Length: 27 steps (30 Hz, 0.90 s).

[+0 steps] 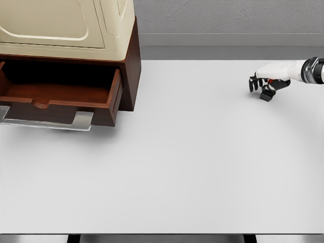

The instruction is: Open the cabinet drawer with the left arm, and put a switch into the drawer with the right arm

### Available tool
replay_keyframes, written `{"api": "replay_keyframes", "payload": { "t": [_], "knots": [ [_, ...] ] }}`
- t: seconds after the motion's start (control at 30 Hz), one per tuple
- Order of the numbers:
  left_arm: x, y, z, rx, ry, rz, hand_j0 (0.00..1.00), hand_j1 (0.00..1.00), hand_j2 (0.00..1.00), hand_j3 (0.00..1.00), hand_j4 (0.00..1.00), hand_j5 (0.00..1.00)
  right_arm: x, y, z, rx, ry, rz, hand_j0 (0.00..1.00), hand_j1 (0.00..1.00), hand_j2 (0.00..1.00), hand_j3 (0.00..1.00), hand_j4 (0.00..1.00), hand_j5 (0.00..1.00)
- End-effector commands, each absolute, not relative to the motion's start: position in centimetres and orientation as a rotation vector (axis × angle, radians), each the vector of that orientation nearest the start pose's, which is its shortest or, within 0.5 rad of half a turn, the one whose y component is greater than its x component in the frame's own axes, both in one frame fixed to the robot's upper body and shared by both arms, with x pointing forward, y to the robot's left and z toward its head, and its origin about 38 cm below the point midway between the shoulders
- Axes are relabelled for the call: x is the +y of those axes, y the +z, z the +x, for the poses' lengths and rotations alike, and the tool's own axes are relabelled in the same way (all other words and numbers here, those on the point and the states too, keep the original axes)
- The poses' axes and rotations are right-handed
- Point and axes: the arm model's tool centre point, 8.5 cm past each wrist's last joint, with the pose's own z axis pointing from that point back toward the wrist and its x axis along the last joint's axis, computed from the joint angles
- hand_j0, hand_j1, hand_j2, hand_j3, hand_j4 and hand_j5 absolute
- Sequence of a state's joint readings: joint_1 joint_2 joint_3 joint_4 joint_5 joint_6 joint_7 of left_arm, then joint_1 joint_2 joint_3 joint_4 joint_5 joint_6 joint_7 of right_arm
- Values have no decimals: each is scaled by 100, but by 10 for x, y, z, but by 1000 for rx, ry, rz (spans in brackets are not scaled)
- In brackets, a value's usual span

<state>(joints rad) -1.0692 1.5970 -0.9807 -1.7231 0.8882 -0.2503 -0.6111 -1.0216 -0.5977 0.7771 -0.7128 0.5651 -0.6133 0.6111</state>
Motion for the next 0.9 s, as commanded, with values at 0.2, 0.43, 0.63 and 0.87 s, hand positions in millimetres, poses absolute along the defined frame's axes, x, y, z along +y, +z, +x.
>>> {"api": "replay_keyframes", "payload": {
  "t": [0.2,0.43,0.63,0.87],
  "knots": [
    [437,425,336,-1493,-1293,71,100,100,100,100,100,100,-366,202,539,-954,1949,-516,100,100,100,100,100,100],
    [437,425,336,-1494,-1295,70,100,100,100,100,100,100,-375,201,538,-937,1936,-522,100,100,100,100,100,100],
    [437,425,336,-1494,-1295,70,100,100,100,100,100,100,-384,197,535,-918,1922,-521,100,100,100,100,100,100],
    [437,425,336,-1494,-1295,70,100,100,100,100,100,100,-390,198,535,-921,1892,-525,99,99,99,99,99,99]
  ]
}}
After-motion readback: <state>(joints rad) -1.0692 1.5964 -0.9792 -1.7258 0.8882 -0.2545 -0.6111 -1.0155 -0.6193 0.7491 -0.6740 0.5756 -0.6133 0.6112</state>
